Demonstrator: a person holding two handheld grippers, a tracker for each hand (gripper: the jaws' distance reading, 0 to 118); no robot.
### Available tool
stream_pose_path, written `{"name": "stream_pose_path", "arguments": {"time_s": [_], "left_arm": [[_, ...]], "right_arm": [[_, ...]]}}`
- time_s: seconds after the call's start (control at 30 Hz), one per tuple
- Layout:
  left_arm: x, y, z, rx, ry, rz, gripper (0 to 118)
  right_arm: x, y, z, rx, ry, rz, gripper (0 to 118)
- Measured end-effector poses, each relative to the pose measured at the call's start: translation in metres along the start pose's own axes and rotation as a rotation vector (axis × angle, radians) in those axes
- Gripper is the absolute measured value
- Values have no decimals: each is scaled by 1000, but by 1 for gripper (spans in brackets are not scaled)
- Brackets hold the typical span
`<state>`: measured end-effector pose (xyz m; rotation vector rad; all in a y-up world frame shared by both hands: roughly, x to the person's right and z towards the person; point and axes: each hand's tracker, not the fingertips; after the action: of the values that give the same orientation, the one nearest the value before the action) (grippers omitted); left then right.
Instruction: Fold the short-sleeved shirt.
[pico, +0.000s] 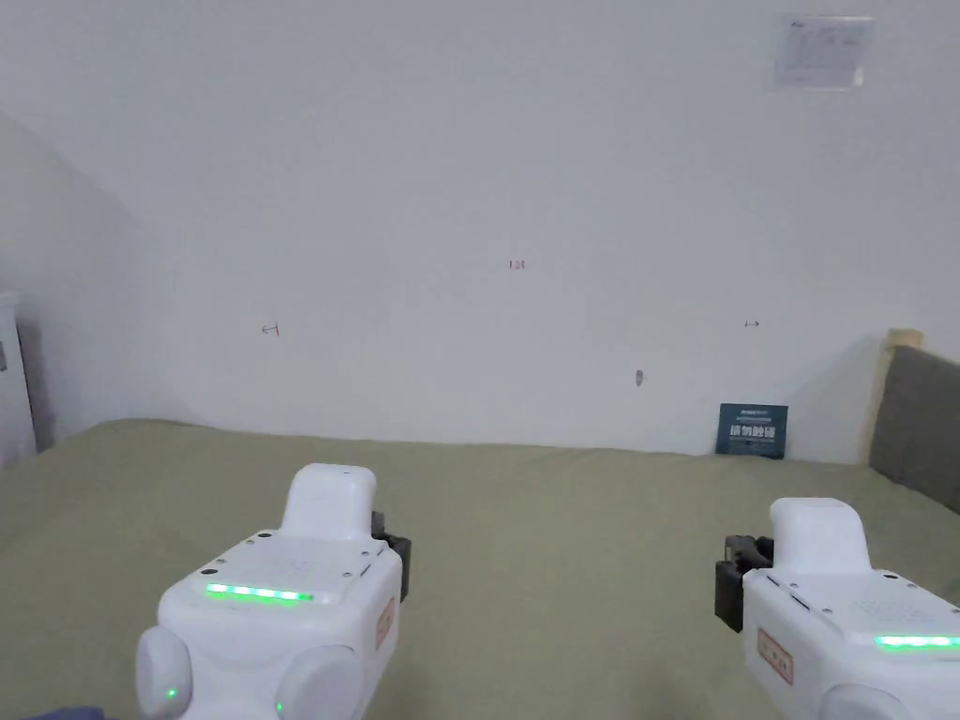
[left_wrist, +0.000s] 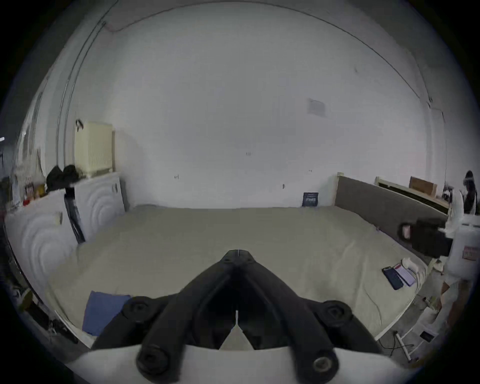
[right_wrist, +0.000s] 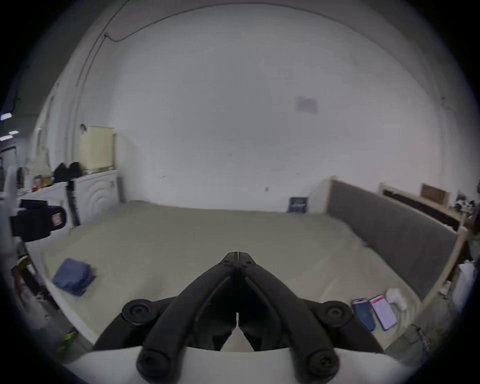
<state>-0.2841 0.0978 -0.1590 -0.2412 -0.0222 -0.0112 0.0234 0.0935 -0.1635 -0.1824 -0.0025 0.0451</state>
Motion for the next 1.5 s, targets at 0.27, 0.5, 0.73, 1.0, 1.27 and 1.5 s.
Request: {"name": "stream_pose_path", "arguments": {"time_s": [0.27, 0.5, 0.73, 1.0, 1.27, 1.5], "left_arm": [[36, -10, -1, -8, 10, 4, 0], [35, -11, -7, -25, 87, 8, 51], [21, -21, -17, -12, 135, 62, 109], [20, -28, -21, -27, 137, 75, 109], [19, -24, -17, -11, 132, 93, 109], [16, -21, -15, 0, 135, 101, 109]], "right_arm": [[-10, -14, -7, -20, -90, 28, 1], [-16, -16, -8, -21, -113, 46, 30], [-16, -16, -14, -21, -140, 50, 78], [-15, -13, -9, 19, -122, 55, 78], [-3, -10, -2, 53, -115, -27, 78], [-1, -8, 4, 94, -70, -37, 78]]}}
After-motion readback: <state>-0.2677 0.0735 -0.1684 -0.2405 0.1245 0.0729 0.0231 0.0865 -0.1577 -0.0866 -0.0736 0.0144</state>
